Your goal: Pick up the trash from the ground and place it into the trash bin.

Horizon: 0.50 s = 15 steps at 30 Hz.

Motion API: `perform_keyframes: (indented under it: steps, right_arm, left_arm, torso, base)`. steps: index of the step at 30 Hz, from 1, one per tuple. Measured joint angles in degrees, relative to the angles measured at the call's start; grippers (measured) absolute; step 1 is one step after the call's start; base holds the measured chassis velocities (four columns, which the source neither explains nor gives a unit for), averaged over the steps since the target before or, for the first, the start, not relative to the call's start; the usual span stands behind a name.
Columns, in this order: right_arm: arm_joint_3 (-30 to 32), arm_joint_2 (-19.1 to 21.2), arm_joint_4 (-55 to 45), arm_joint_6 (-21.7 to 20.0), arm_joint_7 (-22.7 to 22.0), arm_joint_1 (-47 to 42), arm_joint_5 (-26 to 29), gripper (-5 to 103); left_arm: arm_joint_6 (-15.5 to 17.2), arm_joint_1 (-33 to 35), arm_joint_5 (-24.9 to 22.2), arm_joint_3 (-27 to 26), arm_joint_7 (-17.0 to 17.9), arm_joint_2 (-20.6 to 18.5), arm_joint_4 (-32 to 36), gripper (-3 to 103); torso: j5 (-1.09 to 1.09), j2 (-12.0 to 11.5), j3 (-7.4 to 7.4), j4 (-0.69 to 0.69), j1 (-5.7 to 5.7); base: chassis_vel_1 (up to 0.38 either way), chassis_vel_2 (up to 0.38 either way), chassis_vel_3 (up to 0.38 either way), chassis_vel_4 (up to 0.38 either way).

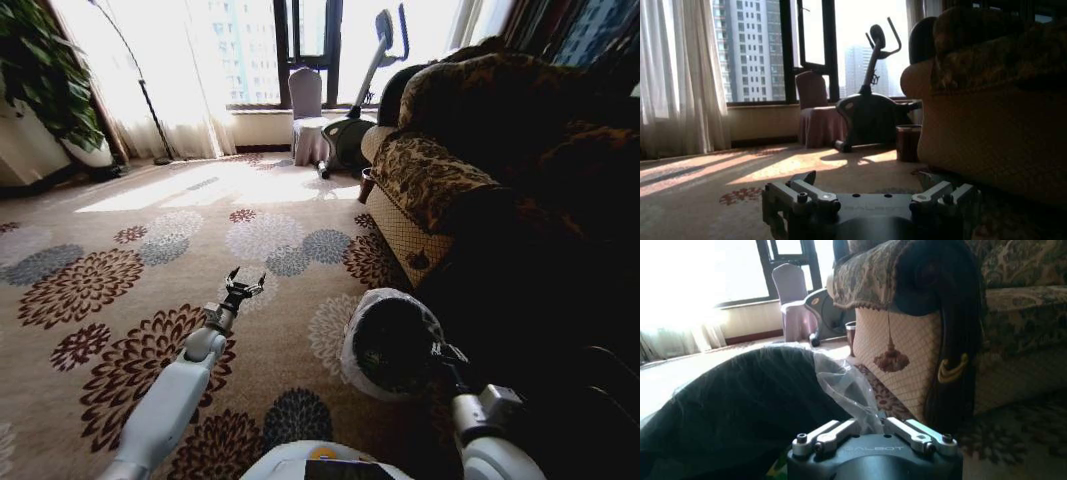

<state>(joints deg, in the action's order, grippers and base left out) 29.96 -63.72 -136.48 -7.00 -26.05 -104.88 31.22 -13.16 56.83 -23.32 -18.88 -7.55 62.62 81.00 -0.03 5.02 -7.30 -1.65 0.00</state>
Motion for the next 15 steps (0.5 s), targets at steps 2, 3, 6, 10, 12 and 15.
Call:
perform_keyframes:
  steps: [2, 3, 6, 10, 12, 15]
  right_arm:
    - [0.34, 0.09, -0.07, 0.00, -0.25, -0.16, 0.00, 0]
    - [0.42, 0.11, -0.13, 0.00, -0.38, -0.25, -0.01, 0]
    - [0.48, -0.08, -0.15, 0.00, -0.39, -0.35, -1.14, 0]
    - [0.40, -0.71, -0.13, 0.32, -0.20, -0.34, -2.50, 0]
    - [0.37, -0.96, -0.13, 0.71, -0.05, -0.32, -3.15, 0]
    - [0.40, -1.13, -0.16, 1.21, 0.07, -0.39, -3.52, 0]
  left_arm:
    - [-0.40, -1.73, 0.39, 1.74, -0.17, 0.60, -2.40, 100]
    - [-0.43, -2.45, 0.39, 2.43, -0.19, 0.86, -3.30, 100]
    - [0.39, -4.30, 0.99, 4.21, 1.65, 1.78, -5.48, 100]
    - [2.08, -6.18, 2.45, 5.81, 4.47, 2.82, -7.56, 100]
    - [2.16, -7.30, 3.68, 6.17, 4.88, 3.36, -8.83, 100]
    - [1.80, -8.18, 4.16, 6.46, 4.87, 3.81, -9.81, 100]
  torso:
    - [0.04, 0.00, 0.00, 0.01, 0.00]
    - [0.03, 0.00, 0.00, 0.02, 0.00]
    - [0.04, 0.00, 0.01, 0.03, 0.00]
    - [0.03, 0.01, 0.03, 0.03, -0.01]
    - [0.03, 0.01, 0.03, 0.03, -0.01]
    - [0.03, 0.00, -0.01, 0.02, 0.00]
  base:
    - [0.186, -0.178, -0.192, 0.211]
    - [0.195, -0.230, -0.204, 0.255]
    - [0.195, -0.234, -0.217, 0.243]
    - [0.167, -0.169, -0.174, 0.172]
    - [0.088, -0.049, -0.084, 0.047]
    - [0.019, -0.016, -0.028, 0.000]
